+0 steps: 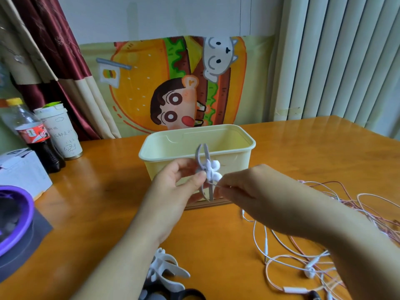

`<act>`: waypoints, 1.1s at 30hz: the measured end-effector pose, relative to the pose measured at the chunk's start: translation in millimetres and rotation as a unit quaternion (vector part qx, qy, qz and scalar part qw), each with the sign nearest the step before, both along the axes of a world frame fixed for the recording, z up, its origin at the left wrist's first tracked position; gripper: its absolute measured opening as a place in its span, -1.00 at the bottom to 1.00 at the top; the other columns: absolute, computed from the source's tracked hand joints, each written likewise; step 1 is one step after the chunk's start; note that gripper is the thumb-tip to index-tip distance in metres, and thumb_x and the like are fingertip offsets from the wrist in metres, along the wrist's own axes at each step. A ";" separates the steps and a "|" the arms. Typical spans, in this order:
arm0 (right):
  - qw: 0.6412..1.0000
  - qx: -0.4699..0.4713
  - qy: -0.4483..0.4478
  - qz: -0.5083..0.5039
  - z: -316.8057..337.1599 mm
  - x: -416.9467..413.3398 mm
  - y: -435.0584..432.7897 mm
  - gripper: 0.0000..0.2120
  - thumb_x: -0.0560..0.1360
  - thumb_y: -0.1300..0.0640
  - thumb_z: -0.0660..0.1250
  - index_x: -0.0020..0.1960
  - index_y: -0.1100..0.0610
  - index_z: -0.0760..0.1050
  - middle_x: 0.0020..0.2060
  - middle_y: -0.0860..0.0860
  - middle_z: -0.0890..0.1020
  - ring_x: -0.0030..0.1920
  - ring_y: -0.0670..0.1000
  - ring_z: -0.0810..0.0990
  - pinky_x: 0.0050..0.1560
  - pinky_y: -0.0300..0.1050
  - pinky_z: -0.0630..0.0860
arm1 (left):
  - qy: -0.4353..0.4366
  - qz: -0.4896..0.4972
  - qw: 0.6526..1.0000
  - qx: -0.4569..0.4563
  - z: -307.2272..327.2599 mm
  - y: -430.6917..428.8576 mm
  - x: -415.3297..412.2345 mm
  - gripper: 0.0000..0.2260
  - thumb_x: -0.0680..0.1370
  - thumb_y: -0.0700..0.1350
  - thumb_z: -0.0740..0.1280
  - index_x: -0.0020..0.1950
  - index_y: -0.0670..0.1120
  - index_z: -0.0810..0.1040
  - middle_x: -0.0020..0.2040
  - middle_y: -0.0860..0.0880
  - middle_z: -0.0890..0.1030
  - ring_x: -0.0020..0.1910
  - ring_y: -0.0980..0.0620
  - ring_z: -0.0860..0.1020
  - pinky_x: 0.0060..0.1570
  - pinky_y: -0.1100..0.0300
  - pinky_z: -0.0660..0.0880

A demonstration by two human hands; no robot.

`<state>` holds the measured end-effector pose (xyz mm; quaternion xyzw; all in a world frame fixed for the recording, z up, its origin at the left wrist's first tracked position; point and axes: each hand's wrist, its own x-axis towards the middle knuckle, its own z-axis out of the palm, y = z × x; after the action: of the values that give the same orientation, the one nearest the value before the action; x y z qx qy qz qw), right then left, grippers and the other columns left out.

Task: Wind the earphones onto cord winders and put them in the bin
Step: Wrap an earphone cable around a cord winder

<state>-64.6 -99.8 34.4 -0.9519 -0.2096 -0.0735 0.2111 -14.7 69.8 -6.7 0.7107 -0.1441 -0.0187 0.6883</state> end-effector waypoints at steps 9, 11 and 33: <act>0.987 0.127 -0.077 -0.054 18.0 1.0 -25.8 -0.88 0.38 -0.09 0.39 -0.26 -0.07 0.55 -0.45 -0.01 0.53 -0.43 -0.14 0.41 -0.42 -0.28 0.33 | -0.003 -0.103 0.994 0.048 4.4 -1.8 -6.8 -0.64 0.37 -0.06 0.41 0.14 -0.10 0.54 0.11 -0.05 0.67 0.03 -0.08 0.68 0.03 0.07 0.61; 0.986 0.138 -0.080 -0.054 20.1 0.2 -27.5 -0.89 0.38 -0.09 0.38 -0.27 -0.09 0.53 -0.47 -0.06 0.53 -0.43 -0.17 0.44 -0.44 -0.34 0.33 | 0.000 -0.113 0.992 0.051 4.8 -2.2 -7.1 -0.63 0.37 -0.06 0.41 0.14 -0.11 0.53 0.13 -0.09 0.66 0.05 -0.13 0.67 0.09 -0.03 0.59; 0.962 0.241 -0.126 -0.024 15.8 5.3 -19.0 -0.81 0.36 -0.12 0.35 -0.25 0.00 0.57 -0.45 -0.13 0.54 -0.42 -0.14 0.46 -0.43 -0.38 0.33 | 0.115 -0.149 0.981 -0.050 6.8 -7.0 -14.0 -0.66 0.33 -0.11 0.41 0.08 -0.11 0.53 0.11 -0.23 0.64 -0.07 -0.10 0.67 -0.30 0.28 0.53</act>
<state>-59.3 -118.9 50.2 -0.8607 -0.1877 -0.2459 0.4044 -28.7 62.8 0.1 0.6393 -0.1689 -0.1957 0.7242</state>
